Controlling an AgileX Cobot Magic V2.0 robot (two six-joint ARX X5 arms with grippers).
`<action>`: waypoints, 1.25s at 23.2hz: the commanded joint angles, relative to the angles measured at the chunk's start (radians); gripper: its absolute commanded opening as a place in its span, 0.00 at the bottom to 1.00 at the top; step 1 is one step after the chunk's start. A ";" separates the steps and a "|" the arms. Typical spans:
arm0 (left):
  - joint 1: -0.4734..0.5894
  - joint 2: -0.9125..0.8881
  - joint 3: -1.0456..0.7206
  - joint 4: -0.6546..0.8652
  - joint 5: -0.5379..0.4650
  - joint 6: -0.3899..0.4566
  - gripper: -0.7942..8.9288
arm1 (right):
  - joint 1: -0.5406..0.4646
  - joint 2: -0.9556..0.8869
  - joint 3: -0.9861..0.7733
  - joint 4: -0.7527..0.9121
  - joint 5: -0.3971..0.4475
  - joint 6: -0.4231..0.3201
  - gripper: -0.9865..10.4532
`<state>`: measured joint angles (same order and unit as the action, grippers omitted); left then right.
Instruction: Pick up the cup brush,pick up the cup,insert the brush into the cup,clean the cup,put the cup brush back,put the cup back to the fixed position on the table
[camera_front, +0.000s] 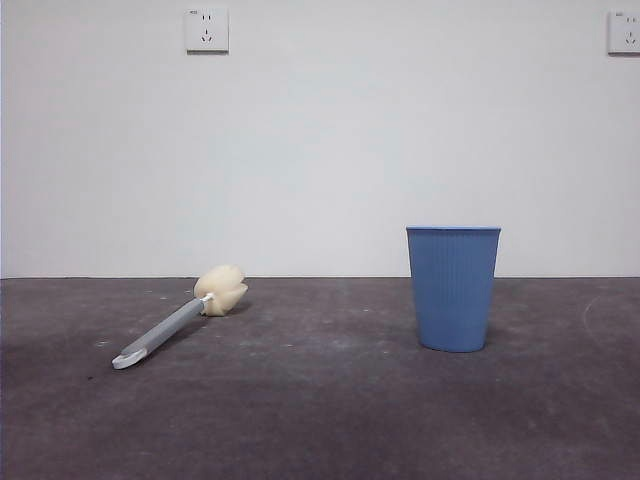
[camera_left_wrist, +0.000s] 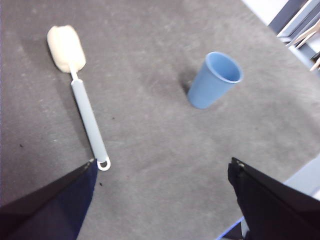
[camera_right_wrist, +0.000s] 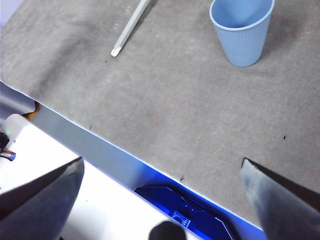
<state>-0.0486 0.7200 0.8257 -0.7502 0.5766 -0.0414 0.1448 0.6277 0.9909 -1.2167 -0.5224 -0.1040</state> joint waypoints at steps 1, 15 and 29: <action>-0.065 0.097 0.001 0.077 -0.060 -0.035 0.53 | 0.002 0.005 0.002 0.008 0.000 0.007 0.61; -0.346 0.835 0.213 0.298 -0.530 -0.090 0.53 | 0.002 0.014 0.002 0.007 0.000 0.014 0.61; -0.357 1.034 0.237 0.315 -0.612 -0.119 0.43 | 0.002 0.014 0.002 0.008 0.004 0.017 0.61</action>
<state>-0.4023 1.7412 1.0672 -0.4385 -0.0349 -0.1520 0.1448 0.6411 0.9909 -1.2140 -0.5205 -0.0933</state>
